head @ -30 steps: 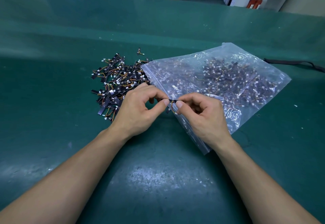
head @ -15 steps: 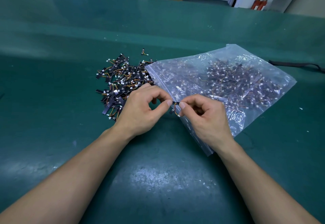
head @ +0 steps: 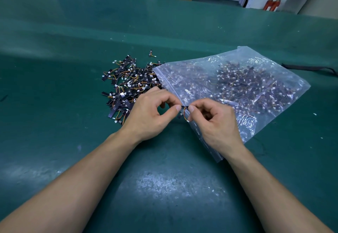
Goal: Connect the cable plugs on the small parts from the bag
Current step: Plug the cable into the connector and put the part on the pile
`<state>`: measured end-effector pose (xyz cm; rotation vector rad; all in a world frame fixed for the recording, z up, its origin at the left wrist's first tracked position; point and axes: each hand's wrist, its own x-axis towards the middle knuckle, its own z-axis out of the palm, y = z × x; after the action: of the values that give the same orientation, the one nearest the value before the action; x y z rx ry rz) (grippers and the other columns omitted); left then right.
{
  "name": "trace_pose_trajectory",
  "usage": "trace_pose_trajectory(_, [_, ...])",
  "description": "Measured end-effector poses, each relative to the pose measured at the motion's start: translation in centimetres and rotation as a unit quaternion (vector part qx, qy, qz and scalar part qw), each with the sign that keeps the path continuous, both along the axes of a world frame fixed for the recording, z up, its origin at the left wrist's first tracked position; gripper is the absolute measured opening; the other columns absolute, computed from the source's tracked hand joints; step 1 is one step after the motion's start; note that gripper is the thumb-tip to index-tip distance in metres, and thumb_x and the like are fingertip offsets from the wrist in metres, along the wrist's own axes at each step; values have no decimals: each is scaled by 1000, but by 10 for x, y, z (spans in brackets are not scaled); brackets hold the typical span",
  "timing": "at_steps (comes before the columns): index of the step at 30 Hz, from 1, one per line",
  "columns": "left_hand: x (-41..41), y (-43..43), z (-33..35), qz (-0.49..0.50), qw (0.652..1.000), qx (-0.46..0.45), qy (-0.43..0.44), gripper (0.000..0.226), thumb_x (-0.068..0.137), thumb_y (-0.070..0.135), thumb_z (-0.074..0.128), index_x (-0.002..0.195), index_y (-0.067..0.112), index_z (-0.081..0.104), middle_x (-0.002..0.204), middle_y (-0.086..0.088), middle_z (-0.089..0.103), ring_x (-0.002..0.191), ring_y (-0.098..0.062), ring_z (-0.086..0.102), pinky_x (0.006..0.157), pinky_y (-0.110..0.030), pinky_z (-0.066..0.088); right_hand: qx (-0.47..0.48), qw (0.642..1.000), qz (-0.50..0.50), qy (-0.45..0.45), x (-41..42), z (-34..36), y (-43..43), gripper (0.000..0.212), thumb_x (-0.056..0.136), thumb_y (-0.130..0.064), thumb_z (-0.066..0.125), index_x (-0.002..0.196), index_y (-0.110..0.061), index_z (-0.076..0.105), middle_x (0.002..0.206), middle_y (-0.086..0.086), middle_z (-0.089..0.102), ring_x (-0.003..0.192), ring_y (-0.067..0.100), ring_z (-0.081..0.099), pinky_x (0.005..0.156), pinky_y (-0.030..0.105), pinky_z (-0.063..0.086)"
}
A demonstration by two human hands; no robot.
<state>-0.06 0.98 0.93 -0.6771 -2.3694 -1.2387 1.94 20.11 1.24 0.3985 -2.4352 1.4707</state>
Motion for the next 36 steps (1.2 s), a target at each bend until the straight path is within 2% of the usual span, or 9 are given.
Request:
trace_pose_trajectory(3, [0,1,1,1,1000,-3,8,7,88,20,67,81,23,69,77,25,62,78,-9,54,73,-24,43,-19,1000,0,-13,-1,-1,0,13,93,-18,68,82,-23,72,68,-5,70,57,23,59,54,28,47])
trace_pose_trajectory(5, [-1,2,1,3,1000,-7,13,7,88,19,67,81,21,69,77,25,60,77,-10,54,73,-25,43,-36,999,1,-22,-1,-1,0,10,90,-23,68,81,-26,71,68,-3,71,59,27,61,56,32,48])
trace_pose_trajectory(9, [-1,2,0,4,1000,-11,16,8,89,19,67,81,20,69,77,23,60,77,-9,53,73,-22,42,-42,999,2,-18,-1,-3,0,9,89,-25,67,81,-27,71,67,-4,70,54,22,57,52,18,41])
trace_pose_trajectory(12, [-1,2,0,1,1000,-9,7,7,88,19,67,81,22,69,76,20,63,78,-9,54,73,-22,42,-26,1000,3,-4,-2,-4,1,11,90,-22,67,80,-26,71,65,-6,69,50,4,49,53,11,36])
trace_pose_trajectory(23, [-1,2,0,-1,1000,16,-7,8,88,20,67,81,25,69,77,15,66,78,-10,55,73,-21,41,-37,999,0,0,-2,-2,1,10,90,-26,67,82,-29,71,67,-11,69,52,2,51,54,12,38])
trace_pose_trajectory(29, [-1,2,1,3,1000,0,12,8,88,18,67,80,18,68,76,15,63,78,-11,54,73,-22,41,-40,999,4,-5,-1,-3,1,7,89,-29,68,84,-29,72,68,-9,70,55,18,57,53,16,41])
trace_pose_trajectory(33, [-1,1,1,4,1000,0,11,8,87,19,68,79,19,69,76,19,63,77,-10,54,73,-23,42,-28,1000,4,5,-2,-3,1,12,92,-24,66,82,-29,71,67,-13,69,52,4,53,54,13,39])
trace_pose_trajectory(36, [0,1,1,3,1000,-2,10,7,86,19,69,80,18,70,76,18,64,77,-8,53,73,-20,41,-28,1000,2,11,-1,-3,0,15,92,-22,66,79,-29,70,64,-14,67,50,2,50,53,9,36])
